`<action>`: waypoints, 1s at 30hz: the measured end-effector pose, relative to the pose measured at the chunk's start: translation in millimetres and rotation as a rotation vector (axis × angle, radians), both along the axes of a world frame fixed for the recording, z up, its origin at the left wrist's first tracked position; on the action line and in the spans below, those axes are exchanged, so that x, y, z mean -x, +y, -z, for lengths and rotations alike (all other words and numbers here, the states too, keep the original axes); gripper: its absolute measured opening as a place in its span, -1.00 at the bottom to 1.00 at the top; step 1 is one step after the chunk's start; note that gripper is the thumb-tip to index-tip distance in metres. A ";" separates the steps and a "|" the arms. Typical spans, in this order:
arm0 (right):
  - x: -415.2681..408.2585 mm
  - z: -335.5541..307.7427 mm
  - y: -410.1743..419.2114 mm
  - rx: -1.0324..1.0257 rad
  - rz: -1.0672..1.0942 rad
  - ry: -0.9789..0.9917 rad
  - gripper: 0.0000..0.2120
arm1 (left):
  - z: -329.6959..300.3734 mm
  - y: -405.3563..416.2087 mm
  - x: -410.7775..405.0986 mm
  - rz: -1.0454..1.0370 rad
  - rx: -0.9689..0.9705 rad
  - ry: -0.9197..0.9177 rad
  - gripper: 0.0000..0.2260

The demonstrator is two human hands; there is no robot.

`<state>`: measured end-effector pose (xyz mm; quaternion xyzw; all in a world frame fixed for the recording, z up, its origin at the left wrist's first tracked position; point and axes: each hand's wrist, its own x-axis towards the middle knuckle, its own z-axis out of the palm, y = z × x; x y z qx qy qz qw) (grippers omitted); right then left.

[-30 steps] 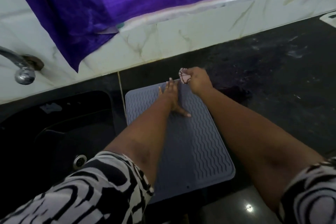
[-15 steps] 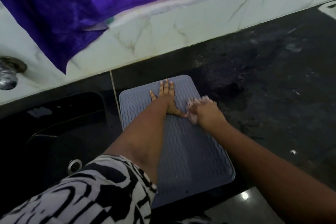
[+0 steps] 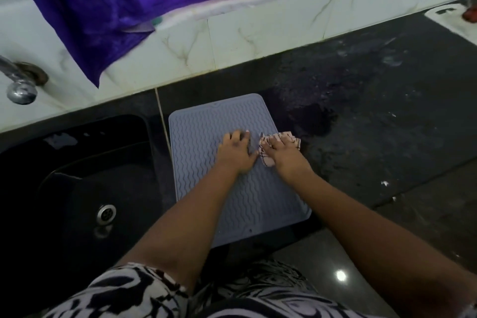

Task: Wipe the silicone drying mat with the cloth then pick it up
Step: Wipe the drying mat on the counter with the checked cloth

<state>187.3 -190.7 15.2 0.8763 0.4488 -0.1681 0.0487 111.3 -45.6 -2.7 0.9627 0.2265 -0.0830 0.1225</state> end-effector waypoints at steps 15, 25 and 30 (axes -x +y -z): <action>114.9 -19.9 -150.7 0.079 0.031 0.137 -0.43 | -6.6 -27.4 7.5 -0.100 0.074 0.228 -0.18; 71.1 -59.0 -181.4 -0.781 1.031 1.222 -0.71 | -10.3 -45.0 9.6 -0.273 0.034 0.226 -0.24; 54.7 -63.1 -158.3 -0.833 1.144 1.297 -0.67 | -27.3 -54.8 3.4 -0.299 0.157 0.257 -0.28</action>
